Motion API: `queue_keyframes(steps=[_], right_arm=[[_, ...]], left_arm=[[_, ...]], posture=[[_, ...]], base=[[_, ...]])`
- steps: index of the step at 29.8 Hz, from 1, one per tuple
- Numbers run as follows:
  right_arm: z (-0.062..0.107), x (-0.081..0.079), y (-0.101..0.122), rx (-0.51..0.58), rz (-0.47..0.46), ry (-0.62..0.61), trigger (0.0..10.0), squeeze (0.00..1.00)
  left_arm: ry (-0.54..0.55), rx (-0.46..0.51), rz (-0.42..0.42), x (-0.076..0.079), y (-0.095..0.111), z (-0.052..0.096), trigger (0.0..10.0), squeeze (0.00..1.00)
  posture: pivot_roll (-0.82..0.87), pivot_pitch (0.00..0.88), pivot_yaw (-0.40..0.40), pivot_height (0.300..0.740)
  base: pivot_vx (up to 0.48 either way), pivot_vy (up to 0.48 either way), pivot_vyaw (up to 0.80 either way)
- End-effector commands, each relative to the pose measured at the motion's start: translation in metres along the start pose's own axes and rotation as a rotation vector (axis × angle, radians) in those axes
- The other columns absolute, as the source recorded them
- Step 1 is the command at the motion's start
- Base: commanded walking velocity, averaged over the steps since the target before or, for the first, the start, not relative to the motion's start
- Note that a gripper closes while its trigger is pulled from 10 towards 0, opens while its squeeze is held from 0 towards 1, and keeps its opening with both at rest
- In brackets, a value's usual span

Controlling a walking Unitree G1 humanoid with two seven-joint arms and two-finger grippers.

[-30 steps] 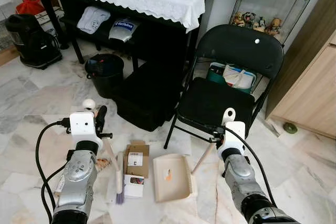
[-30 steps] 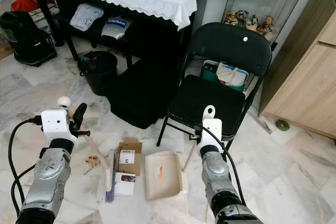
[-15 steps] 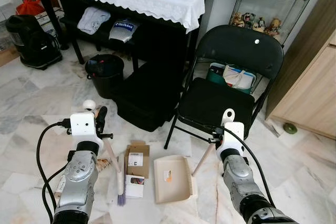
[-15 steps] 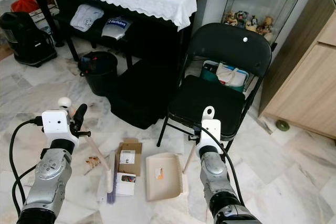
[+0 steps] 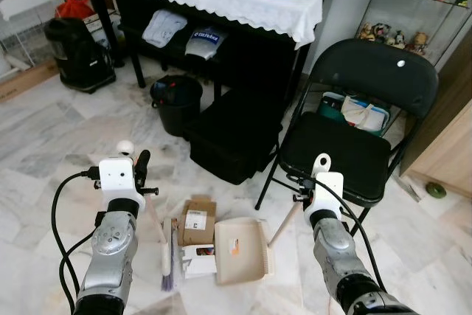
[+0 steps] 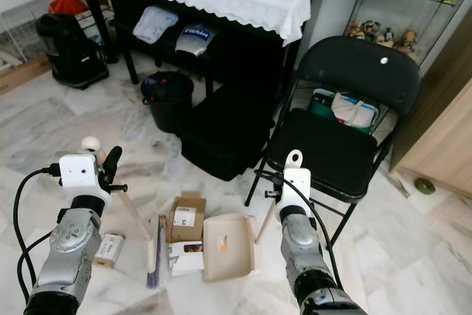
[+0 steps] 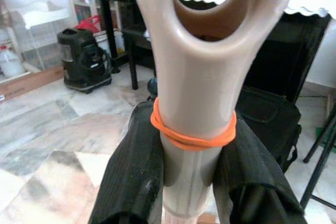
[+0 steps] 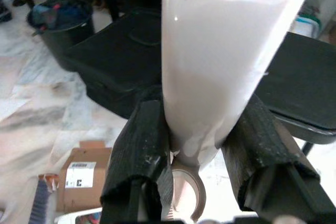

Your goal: Sweep floor

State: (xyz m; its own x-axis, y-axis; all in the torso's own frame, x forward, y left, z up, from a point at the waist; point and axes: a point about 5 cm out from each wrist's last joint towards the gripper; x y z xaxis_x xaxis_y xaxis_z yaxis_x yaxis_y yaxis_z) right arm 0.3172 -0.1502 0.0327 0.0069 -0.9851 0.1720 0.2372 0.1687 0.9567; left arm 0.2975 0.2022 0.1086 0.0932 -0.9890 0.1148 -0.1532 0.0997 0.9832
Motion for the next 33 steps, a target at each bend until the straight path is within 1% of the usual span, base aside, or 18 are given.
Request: queue_keyframes(steps=[1,9,12,15,19,22,29,33], right_arm=[[-0.001,0.006,0.002,0.005,0.008,-0.021,10.0,0.0],[-0.001,0.007,0.0,-0.004,0.018,-0.022,10.0,0.0],[0.0,0.007,-0.001,-0.006,0.032,-0.015,10.0,0.0],[0.0,0.007,-0.002,-0.013,0.039,-0.014,10.0,0.0],[0.0,0.008,-0.004,-0.018,0.041,-0.014,10.0,0.0],[0.001,0.008,-0.006,-0.03,0.047,-0.007,10.0,0.0],[0.0,0.009,-0.008,-0.061,0.072,-0.005,10.0,0.0],[0.0,0.009,-0.009,-0.073,0.085,-0.006,10.0,0.0]], left_arm=[[-0.019,0.031,-0.014,0.005,0.006,-0.003,10.0,0.0],[-0.033,0.002,-0.02,0.006,0.002,-0.001,10.0,0.0],[-0.063,-0.024,-0.05,0.009,-0.002,0.0,10.0,0.0],[-0.083,-0.052,-0.033,0.012,-0.006,0.002,10.0,0.0],[-0.088,-0.073,-0.043,0.012,-0.009,0.003,10.0,0.0],[-0.107,-0.11,-0.037,0.014,-0.014,0.004,10.0,0.0],[-0.117,-0.125,-0.024,0.015,-0.016,0.006,10.0,0.0],[-0.122,-0.136,0.006,0.015,-0.017,0.006,10.0,0.0]], posture=[[0.06,0.047,-0.047,0.74],[0.06,0.052,-0.047,0.74],[0.06,0.054,-0.048,0.74],[0.06,0.057,-0.049,0.74],[0.06,0.057,-0.049,0.74],[0.07,0.059,-0.05,0.74],[0.07,0.059,-0.05,0.74],[0.07,0.054,-0.048,0.74]], base=[[0.0,0.0,0.0],[0.0,0.0,0.0],[0.0,0.0,0.0],[0.0,0.0,0.0],[0.0,0.0,0.0],[0.0,0.0,0.0],[0.0,0.0,0.0],[0.0,0.0,0.0]])
Point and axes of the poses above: a point about 5 cm out from each wrist's last joint towards the gripper, its own z axis pointing back from the gripper into the wrist, its own y axis along the axis of the wrist's last joint, x = y × z, and after that the axes turned 10 degrees about z, right-handed
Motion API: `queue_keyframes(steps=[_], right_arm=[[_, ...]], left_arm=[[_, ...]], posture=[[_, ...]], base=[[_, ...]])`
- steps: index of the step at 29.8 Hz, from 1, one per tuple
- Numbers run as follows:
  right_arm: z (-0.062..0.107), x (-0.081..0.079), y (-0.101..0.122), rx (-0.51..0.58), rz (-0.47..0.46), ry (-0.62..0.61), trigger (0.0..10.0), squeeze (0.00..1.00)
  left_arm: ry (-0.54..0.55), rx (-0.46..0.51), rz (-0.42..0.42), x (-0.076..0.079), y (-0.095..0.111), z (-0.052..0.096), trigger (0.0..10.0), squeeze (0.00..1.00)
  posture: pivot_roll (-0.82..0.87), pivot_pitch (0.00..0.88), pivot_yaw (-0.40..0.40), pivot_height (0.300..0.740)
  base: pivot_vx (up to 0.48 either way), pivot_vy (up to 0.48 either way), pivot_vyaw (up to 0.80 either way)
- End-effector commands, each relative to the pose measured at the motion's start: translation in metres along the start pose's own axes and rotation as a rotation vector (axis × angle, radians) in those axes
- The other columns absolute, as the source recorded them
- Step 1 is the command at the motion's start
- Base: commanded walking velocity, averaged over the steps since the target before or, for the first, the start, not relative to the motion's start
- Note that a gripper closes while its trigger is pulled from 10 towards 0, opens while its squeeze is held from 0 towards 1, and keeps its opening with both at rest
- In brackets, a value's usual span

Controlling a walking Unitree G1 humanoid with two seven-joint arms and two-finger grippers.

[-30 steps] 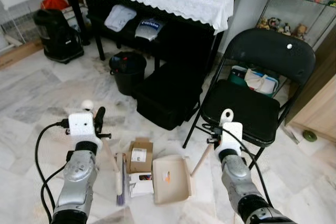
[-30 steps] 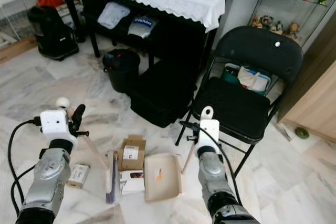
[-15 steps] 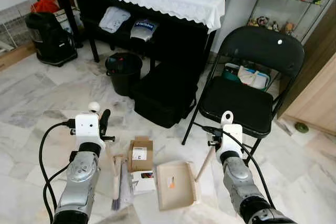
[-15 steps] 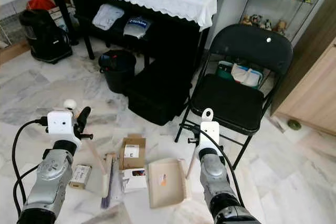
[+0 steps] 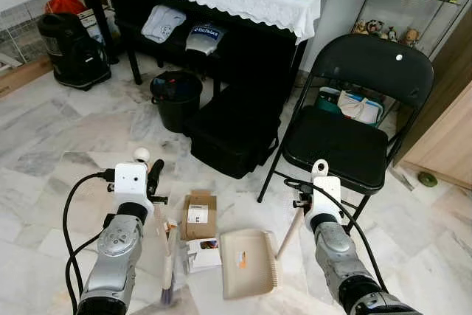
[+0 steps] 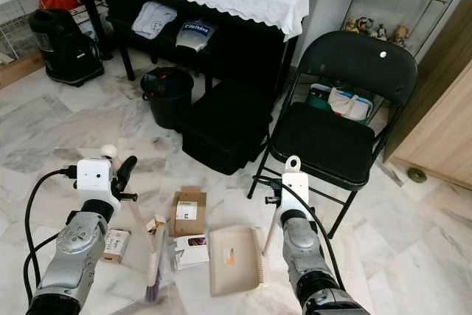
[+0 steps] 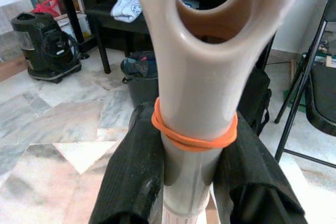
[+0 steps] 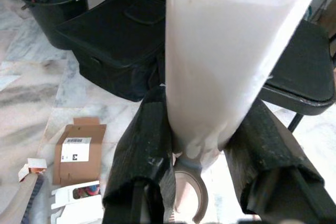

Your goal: Sweep floor

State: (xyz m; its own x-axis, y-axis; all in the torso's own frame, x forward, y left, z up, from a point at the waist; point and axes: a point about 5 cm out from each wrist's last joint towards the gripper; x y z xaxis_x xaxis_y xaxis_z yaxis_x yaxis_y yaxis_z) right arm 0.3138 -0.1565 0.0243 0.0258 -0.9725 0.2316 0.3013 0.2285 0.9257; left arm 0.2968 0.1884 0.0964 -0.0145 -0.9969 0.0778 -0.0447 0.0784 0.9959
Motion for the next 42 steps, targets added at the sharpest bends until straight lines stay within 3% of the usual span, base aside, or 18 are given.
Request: queue_keyframes(steps=[1,19,32,34,42], right_arm=[[-0.001,0.005,0.001,-0.006,0.021,-0.008,10.0,0.0],[0.0,0.009,-0.007,-0.064,0.05,-0.048,10.0,0.0],[-0.001,0.009,-0.005,-0.058,0.047,-0.048,10.0,0.0],[-0.002,0.009,-0.004,-0.055,0.045,-0.049,10.0,0.0],[-0.003,0.009,0.007,0.014,-0.006,-0.051,10.0,0.0]], left_arm=[[-0.013,-0.026,0.033,0.003,-0.004,0.002,10.0,0.0],[-0.039,-0.008,0.161,0.005,0.002,0.0,10.0,0.0],[-0.152,-0.018,0.294,0.013,0.013,-0.003,10.0,0.0],[-0.15,-0.016,0.29,0.012,0.014,-0.003,10.0,0.0],[-0.01,0.058,0.086,-0.006,0.025,-0.008,10.0,0.0]], posture=[[0.07,0.054,-0.048,0.74],[0.08,0.038,-0.047,0.74],[0.08,0.055,-0.05,0.74],[0.08,0.055,-0.049,0.74],[0.08,0.054,-0.048,0.74]], base=[[0.0,0.0,0.0],[0.0,0.0,0.0],[0.0,0.0,0.0],[0.0,0.0,0.0],[0.0,0.0,0.0]])
Point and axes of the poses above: a point about 5 cm out from each wrist's last joint towards the gripper, its own z axis pointing back from the gripper into the wrist, its own y axis along the axis of the wrist's last joint, x = y × z, and after that the axes turned 10 degrees about z, right-handed
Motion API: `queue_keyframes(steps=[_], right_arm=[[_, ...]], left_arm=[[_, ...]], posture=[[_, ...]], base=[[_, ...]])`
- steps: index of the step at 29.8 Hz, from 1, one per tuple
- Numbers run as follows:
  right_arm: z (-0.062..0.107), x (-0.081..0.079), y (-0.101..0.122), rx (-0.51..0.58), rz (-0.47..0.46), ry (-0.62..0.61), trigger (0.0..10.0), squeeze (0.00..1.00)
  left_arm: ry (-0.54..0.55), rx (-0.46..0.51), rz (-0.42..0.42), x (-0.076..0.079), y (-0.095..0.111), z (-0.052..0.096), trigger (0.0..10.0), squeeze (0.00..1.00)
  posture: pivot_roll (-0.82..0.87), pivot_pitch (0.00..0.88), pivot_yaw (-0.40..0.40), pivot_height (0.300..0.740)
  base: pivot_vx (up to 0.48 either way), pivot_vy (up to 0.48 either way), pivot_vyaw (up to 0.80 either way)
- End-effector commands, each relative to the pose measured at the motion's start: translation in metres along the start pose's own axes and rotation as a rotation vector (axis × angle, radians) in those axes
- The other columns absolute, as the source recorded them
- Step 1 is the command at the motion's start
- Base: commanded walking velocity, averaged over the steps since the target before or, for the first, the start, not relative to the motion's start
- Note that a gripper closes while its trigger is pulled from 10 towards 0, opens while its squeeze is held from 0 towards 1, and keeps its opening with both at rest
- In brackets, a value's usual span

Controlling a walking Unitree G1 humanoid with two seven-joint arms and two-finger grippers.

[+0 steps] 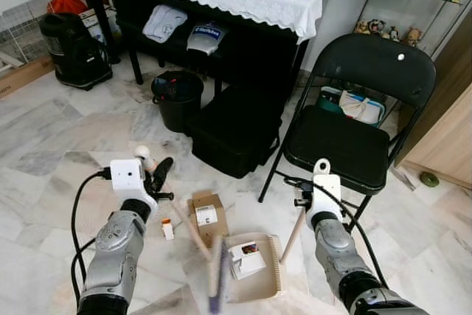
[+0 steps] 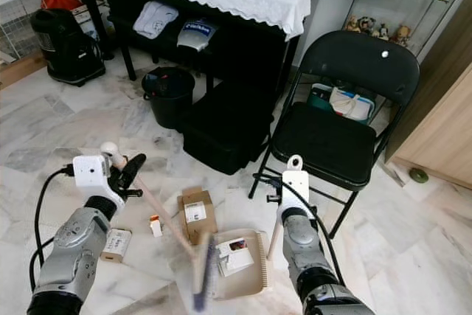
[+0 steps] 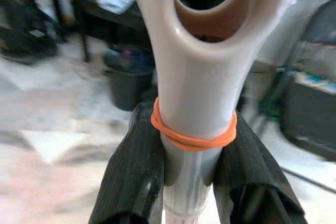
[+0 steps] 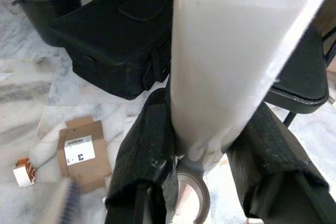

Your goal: Sweep floor

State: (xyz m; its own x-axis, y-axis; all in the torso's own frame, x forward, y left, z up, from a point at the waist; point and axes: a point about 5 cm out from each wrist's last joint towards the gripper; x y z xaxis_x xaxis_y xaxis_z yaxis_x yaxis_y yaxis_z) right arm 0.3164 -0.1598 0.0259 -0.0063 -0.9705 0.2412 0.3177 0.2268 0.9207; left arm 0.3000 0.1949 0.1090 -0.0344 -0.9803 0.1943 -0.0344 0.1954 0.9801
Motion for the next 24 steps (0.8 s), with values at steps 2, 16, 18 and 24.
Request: queue_keyframes(steps=[2,16,18,24], right_arm=[[-0.002,0.005,0.011,0.07,-0.028,-0.016,10.0,0.0],[-0.002,0.006,0.038,0.248,-0.14,-0.008,10.0,0.0],[-0.002,0.006,0.039,0.256,-0.147,-0.006,10.0,0.0],[-0.001,0.008,0.04,0.269,-0.178,-0.008,10.0,0.0]], left_arm=[[0.009,0.087,-0.04,0.0,0.016,-0.005,10.0,0.0],[0.0,0.089,-0.05,0.007,0.012,-0.007,10.0,0.0],[-0.001,0.089,-0.049,0.008,0.011,-0.007,10.0,0.0],[-0.009,0.084,-0.053,0.01,0.01,-0.008,10.0,0.0]], posture=[[0.07,0.053,-0.047,0.74],[0.06,0.045,-0.045,0.74],[0.06,0.044,-0.045,0.74],[0.06,0.043,-0.045,0.74]], base=[[0.0,0.0,0.0],[0.0,0.0,0.0],[0.0,0.0,0.0],[0.0,0.0,0.0]])
Point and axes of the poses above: a point about 5 cm out from each wrist's last joint towards the gripper, its own z axis pointing back from the gripper into the wrist, its own y axis along the axis of the wrist's last joint, x = y × z, and after that the axes turned 10 degrees about z, right-handed
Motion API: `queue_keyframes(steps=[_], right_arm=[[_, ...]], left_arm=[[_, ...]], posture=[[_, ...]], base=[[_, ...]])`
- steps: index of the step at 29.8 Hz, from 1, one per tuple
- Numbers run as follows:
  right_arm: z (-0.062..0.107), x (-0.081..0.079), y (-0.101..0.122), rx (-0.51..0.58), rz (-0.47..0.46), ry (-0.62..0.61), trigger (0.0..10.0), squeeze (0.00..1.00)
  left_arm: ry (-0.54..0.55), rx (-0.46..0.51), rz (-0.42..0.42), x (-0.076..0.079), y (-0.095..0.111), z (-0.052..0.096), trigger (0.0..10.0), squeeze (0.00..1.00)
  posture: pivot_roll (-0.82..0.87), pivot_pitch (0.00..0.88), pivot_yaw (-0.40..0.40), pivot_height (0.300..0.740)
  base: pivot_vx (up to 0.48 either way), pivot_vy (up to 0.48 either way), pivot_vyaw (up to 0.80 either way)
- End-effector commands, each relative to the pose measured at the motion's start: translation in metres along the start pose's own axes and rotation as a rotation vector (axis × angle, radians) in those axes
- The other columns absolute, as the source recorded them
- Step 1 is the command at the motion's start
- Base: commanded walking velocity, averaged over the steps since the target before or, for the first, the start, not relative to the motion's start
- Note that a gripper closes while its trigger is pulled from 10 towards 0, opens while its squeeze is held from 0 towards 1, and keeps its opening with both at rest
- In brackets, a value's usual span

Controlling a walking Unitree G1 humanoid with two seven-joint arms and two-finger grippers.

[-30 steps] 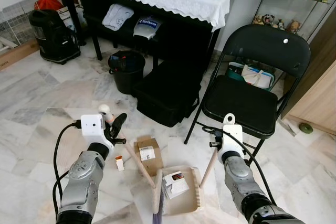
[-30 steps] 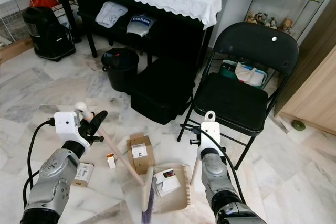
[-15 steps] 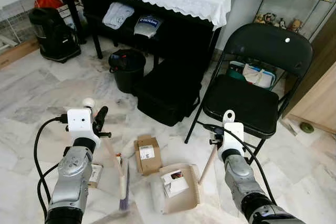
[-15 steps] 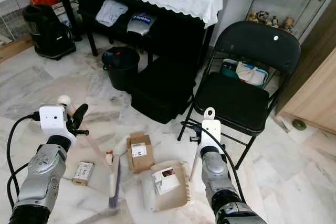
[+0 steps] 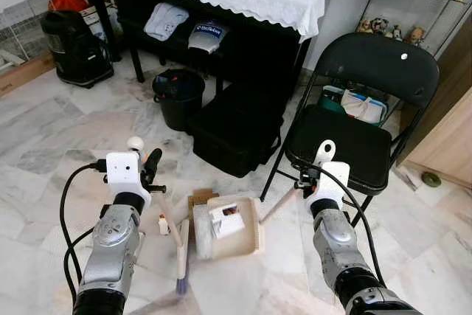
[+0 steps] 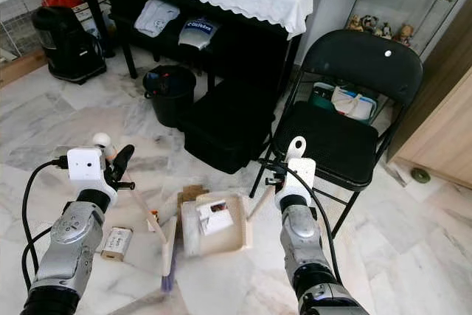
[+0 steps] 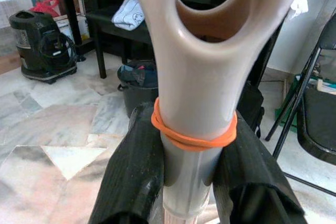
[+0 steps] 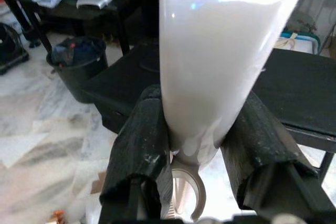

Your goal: Sweep floor

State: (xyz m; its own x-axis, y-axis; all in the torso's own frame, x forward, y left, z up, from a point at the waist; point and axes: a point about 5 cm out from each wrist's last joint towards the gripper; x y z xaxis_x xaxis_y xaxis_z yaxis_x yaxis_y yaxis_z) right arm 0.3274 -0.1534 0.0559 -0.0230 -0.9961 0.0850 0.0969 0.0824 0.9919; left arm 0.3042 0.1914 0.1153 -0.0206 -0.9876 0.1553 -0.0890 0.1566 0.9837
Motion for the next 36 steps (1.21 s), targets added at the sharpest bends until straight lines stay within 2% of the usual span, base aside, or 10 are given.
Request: queue_keyframes(steps=[1,9,13,15,24,29,36], right_arm=[[-0.001,0.006,0.008,0.051,-0.018,-0.023,10.0,0.0],[-0.001,0.005,0.006,0.032,-0.016,-0.01,10.0,0.0],[0.0,0.003,0.004,0.022,-0.013,-0.003,10.0,0.0],[0.0,0.002,0.003,0.017,-0.013,0.0,10.0,0.0],[0.0,0.001,0.001,0.007,-0.008,0.008,10.0,0.0],[0.0,0.001,0.001,0.0,-0.002,0.01,10.0,0.0],[0.001,0.001,-0.002,-0.009,0.001,0.01,10.0,0.0]], left_arm=[[-0.022,0.029,-0.013,0.006,0.004,-0.003,10.0,0.0],[0.001,0.07,-0.024,0.005,0.01,-0.006,10.0,0.0],[0.12,0.128,-0.09,-0.009,0.02,-0.008,10.0,0.0],[0.125,0.146,-0.085,-0.011,0.023,-0.008,10.0,0.0],[0.112,0.139,0.074,-0.009,0.024,-0.009,10.0,0.0],[0.136,0.176,0.175,-0.014,0.031,-0.01,10.0,0.0],[0.157,0.231,0.169,-0.016,0.043,-0.011,10.0,0.0]], posture=[[0.06,0.04,-0.044,0.74],[0.06,0.035,-0.045,0.74],[0.06,0.031,-0.045,0.74],[0.07,0.029,-0.046,0.74],[0.07,0.021,-0.047,0.74],[0.07,0.022,-0.05,0.74],[0.07,0.028,-0.051,0.74]], base=[[0.0,0.0,0.0],[0.0,0.0,0.0],[0.0,0.0,0.0],[0.0,0.0,0.0],[0.0,0.0,0.0],[0.0,0.0,0.0],[0.0,0.0,0.0]])
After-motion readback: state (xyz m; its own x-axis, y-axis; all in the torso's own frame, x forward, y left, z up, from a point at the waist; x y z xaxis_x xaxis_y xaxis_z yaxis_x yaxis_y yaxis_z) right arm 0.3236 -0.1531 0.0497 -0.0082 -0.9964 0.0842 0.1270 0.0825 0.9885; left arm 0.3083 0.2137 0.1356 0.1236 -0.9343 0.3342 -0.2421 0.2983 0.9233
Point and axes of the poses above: a point about 5 cm out from each wrist's last joint towards the gripper, its own z axis pointing back from the gripper into the wrist, its own y axis along the axis of the wrist's last joint, x = y × z, and after that the axes turned 10 degrees about z, right-handed
